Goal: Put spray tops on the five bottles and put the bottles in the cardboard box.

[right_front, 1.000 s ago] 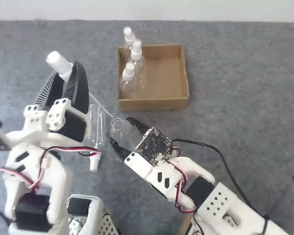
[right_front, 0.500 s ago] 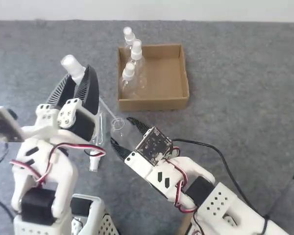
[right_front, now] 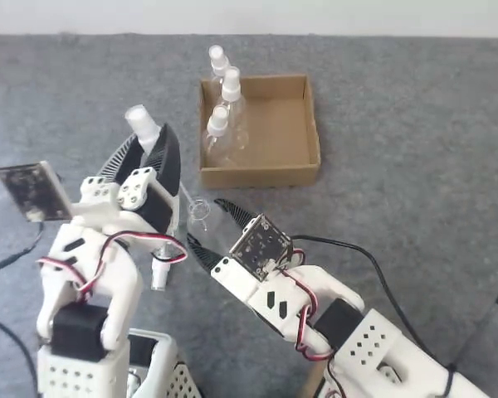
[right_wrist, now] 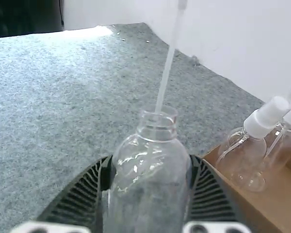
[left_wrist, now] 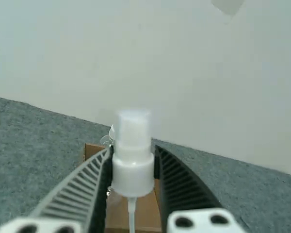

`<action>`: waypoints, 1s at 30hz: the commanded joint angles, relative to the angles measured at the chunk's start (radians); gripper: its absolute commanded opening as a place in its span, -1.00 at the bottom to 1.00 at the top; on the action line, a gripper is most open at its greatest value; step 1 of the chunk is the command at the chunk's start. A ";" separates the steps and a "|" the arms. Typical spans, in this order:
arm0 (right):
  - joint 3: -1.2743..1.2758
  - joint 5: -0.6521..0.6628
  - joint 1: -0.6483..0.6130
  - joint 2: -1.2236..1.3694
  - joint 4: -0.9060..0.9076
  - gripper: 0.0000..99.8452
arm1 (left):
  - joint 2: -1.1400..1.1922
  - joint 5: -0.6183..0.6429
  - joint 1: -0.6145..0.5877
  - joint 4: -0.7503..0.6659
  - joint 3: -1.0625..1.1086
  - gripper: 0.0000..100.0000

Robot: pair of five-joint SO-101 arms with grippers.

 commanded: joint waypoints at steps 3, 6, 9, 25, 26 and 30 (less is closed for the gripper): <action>-0.014 0.014 -0.002 -0.022 -0.015 -0.84 | -0.018 -0.101 0.037 -0.006 -0.004 -0.97; 0.002 0.014 0.016 -0.027 -0.025 -0.84 | -0.018 -0.112 0.058 0.037 -0.007 -0.97; 0.000 0.014 0.048 -0.031 -0.025 -0.84 | -0.018 -0.115 0.087 0.058 0.002 -0.97; 0.002 0.014 0.058 -0.031 -0.025 -0.84 | -0.020 -0.166 0.118 0.084 0.012 -0.55; 0.002 0.014 0.058 -0.031 -0.025 -0.84 | -0.023 -0.166 0.115 0.086 0.004 -0.55; 0.005 0.014 0.058 -0.031 -0.025 -0.84 | -0.083 -0.169 0.112 0.118 -0.042 -0.55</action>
